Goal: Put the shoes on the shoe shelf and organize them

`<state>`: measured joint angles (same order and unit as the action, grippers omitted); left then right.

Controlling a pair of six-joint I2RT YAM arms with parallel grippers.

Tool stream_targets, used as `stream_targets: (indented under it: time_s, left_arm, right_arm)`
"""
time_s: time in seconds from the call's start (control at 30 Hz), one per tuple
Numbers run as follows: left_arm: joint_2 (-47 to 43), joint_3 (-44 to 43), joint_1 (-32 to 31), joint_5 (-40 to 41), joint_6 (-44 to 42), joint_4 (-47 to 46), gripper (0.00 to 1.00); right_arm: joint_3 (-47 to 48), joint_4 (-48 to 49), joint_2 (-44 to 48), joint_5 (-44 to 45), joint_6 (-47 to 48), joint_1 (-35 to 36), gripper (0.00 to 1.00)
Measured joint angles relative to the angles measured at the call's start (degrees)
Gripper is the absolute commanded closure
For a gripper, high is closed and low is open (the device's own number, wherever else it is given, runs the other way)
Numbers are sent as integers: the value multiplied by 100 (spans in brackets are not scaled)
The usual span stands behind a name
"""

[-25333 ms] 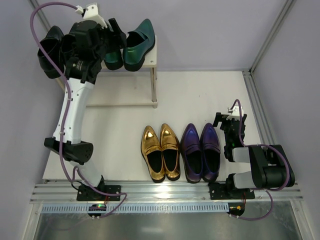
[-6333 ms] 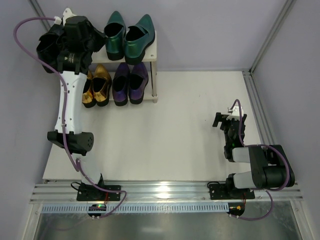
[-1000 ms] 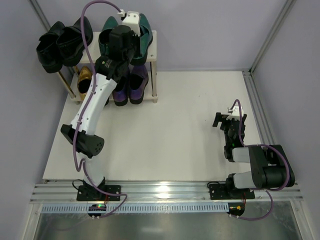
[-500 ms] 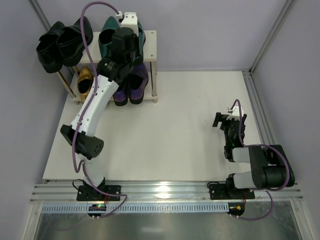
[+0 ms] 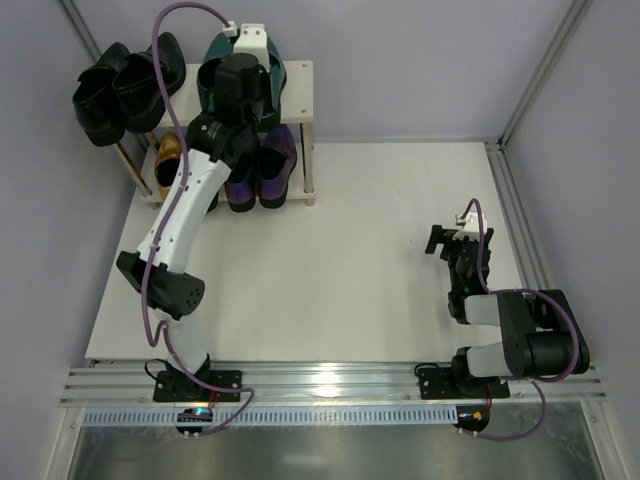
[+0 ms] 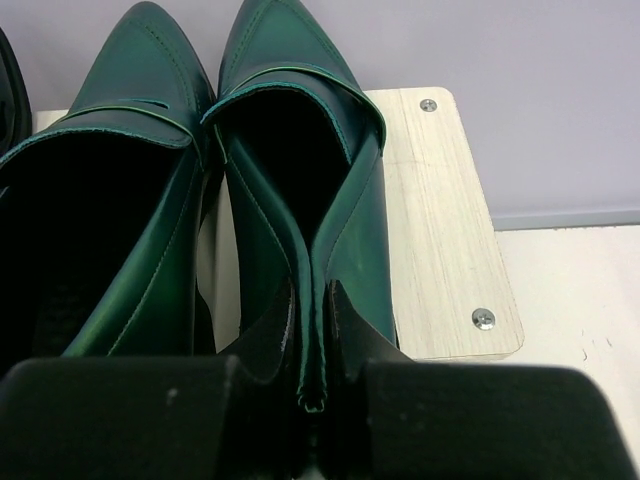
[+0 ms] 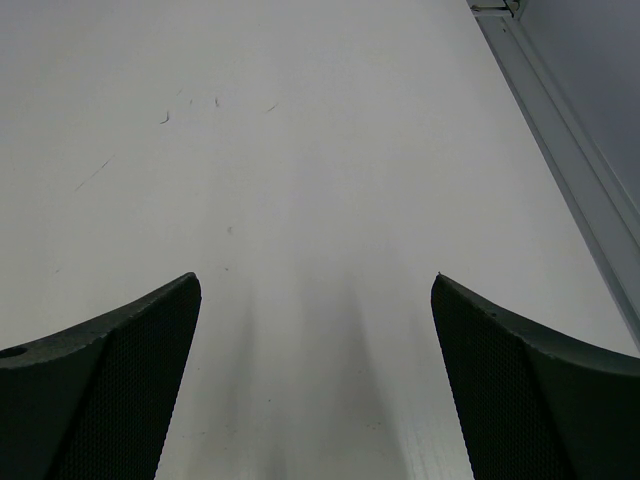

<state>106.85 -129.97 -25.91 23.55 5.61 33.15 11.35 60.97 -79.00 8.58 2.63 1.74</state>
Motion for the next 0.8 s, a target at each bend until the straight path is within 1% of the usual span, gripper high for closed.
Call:
stream_targets:
  time_s: [0.03,0.07,0.2,0.27,0.3,0.33,0.4,0.43,0.5,0.53,0.6,0.63,0.7,0.73,0.8]
  left_arm:
    - [-9,4,11,-28,0,13,97]
    - [-24,13,28,-70,-2,26,92]
    - [-87,81,79,-160,-4,33,88]
    - [-118,107,94,-168,-9,33,84]
    - [-133,120,98,-162,-9,35,82]
    - [-151,125,103,-155,-13,42,76]
    - [-188,125,120,-127,-20,55,70]
    - [-219,127,131,-111,-13,76,63]
    - [-271,127,138,-96,-17,105,57]
    - [-299,127,138,-90,-15,127,49]
    - [-343,127,142,-76,-11,160,39]
    - [-369,127,146,-76,-15,162,29]
    - [-415,127,155,-68,-22,153,20]
    - [-446,129,162,-98,-7,142,11]
    - [-540,129,168,-177,4,111,2]
  right_arm:
    - [0,0,0,0,0,0,3]
    - [0,0,0,0,0,0,3]
    - [0,0,0,0,0,0,3]
    - [0,0,0,0,0,0,3]
    - [0,0,0,0,0,0,3]
    - [0,0,0,0,0,0,3]
    - [0,0,0,0,0,0,3]
    - [0,0,0,0,0,0,3]
    - [0,0,0,0,0,0,3]
    - [0,0,0,0,0,0,3]
    - [0,0,0,0,0,0,3]
    - [0,0,0,0,0,0,3]
    - [0,0,0,0,0,0,3]
    - [0,0,0,0,0,0,3]
    - [0,0,0,0,0,0,3]
